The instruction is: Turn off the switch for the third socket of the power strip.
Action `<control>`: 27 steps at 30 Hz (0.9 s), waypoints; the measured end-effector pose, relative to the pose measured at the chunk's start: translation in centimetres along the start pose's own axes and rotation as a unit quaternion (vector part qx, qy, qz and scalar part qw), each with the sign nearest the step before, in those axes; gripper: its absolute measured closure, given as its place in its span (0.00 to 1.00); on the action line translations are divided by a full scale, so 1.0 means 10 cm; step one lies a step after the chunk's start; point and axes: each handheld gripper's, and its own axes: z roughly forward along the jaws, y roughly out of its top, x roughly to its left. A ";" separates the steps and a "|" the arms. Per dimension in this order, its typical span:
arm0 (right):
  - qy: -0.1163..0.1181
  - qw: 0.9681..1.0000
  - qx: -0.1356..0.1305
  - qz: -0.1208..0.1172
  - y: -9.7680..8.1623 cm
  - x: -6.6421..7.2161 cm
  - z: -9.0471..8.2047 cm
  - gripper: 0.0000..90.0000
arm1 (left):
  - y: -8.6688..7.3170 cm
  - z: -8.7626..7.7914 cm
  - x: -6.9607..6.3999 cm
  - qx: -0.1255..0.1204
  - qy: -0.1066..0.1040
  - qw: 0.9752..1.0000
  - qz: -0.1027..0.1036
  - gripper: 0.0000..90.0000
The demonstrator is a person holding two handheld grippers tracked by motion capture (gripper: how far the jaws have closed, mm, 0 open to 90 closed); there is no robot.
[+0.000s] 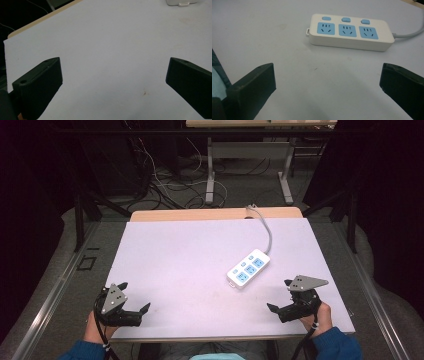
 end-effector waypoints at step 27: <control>0.013 1.000 0.015 -0.016 0.31 -0.07 0.27 0.00 | 0.00 0.00 0.00 0.002 0.001 1.000 0.003 0.01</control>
